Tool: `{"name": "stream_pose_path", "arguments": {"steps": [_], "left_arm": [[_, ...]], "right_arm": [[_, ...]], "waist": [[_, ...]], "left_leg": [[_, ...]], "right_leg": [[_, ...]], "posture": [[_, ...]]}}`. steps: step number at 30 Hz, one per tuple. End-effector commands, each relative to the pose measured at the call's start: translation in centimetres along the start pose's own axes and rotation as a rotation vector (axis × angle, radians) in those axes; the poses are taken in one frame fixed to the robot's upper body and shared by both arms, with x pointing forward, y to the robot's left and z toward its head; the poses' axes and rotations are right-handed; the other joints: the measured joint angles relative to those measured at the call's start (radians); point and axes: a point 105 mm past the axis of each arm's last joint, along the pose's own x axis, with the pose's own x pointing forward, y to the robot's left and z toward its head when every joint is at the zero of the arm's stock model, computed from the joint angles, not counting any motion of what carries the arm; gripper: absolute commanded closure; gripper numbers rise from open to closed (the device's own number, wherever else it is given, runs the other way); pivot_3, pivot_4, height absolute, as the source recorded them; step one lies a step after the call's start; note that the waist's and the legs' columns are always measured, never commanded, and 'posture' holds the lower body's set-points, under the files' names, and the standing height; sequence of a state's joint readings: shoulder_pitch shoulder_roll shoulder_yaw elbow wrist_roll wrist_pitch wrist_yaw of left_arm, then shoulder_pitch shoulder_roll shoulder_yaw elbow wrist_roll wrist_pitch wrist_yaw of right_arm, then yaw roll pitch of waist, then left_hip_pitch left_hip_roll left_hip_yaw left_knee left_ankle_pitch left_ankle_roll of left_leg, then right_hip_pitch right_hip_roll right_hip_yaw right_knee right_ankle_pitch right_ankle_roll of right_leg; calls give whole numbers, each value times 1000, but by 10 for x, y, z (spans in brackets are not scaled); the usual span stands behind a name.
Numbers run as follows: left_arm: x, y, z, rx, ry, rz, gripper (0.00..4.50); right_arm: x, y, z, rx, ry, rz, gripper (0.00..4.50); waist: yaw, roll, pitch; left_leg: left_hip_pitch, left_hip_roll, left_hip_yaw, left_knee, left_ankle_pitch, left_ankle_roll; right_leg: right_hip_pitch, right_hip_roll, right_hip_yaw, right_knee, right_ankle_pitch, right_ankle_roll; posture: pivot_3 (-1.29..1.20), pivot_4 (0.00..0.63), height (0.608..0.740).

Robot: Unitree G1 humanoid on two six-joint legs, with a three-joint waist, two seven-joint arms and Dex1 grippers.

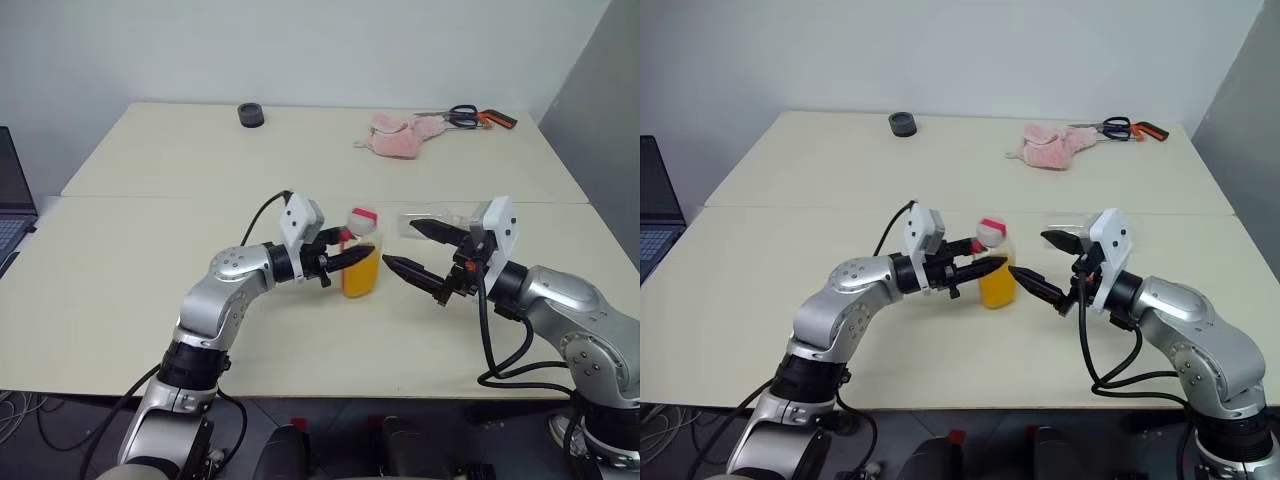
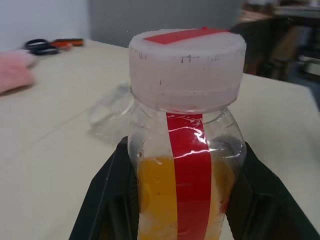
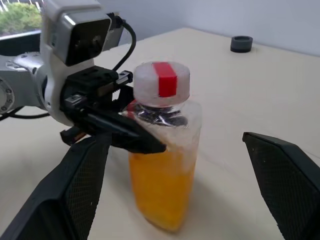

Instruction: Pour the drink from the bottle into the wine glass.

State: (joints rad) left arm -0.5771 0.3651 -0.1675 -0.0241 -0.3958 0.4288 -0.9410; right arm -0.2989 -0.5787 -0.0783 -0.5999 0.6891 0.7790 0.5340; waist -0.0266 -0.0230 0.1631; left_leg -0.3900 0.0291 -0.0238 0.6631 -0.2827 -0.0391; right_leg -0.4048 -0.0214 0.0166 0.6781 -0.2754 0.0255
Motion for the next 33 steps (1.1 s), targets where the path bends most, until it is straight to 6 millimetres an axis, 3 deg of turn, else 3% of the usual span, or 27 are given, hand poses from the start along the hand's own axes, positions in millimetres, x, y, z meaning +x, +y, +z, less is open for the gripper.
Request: {"name": "stream_pose_path", "arguments": {"steps": [1, 10, 19, 22, 28, 33], "left_arm": [[9, -7, 17, 55, -49, -93, 2731], [19, -12, 13, 89, -34, -168, 2731], [22, -13, 11, 106, -33, -183, 2731], [22, -14, 10, 107, -33, -185, 2731], [23, -14, 9, 106, -39, -185, 2732], [23, -16, 14, 98, -59, -199, 2732]], "right_arm": [[0, 6, 23, -64, -67, 2, 0], [12, 14, 30, -30, -99, 16, 0], [17, 16, 24, -23, -84, 19, 0], [17, 15, 24, -16, -89, 16, 625], [19, 20, 22, -30, -82, 45, 2639], [23, 27, 19, -59, -77, 130, 2673]], "waist": [[-1, 0, 0], [-2, 0, 0], [-2, 0, 0], [-2, 0, 0], [-2, 0, 0], [-2, 0, 0]], "left_leg": [[0, 0, 0, 0, 0, 0], [0, 0, 0, 0, 0, 0], [-1, 0, -1, 0, 0, 0], [-1, 0, -1, 0, 0, 0], [-1, 0, -1, 0, 0, 0], [-1, 0, -1, 0, 0, 0]], "right_leg": [[0, 0, 0, 0, 0, 0], [0, 1, 0, 0, 0, 0], [0, 1, 0, 0, 0, 0], [0, 1, 0, 0, 0, 0], [0, 1, 0, 0, 0, 0], [0, 1, 0, 0, 0, 0]], "posture": [[0, 150, 740], [0, 150, 740], [0, 150, 740], [0, 150, 740], [0, 150, 740], [0, 150, 740]]}}
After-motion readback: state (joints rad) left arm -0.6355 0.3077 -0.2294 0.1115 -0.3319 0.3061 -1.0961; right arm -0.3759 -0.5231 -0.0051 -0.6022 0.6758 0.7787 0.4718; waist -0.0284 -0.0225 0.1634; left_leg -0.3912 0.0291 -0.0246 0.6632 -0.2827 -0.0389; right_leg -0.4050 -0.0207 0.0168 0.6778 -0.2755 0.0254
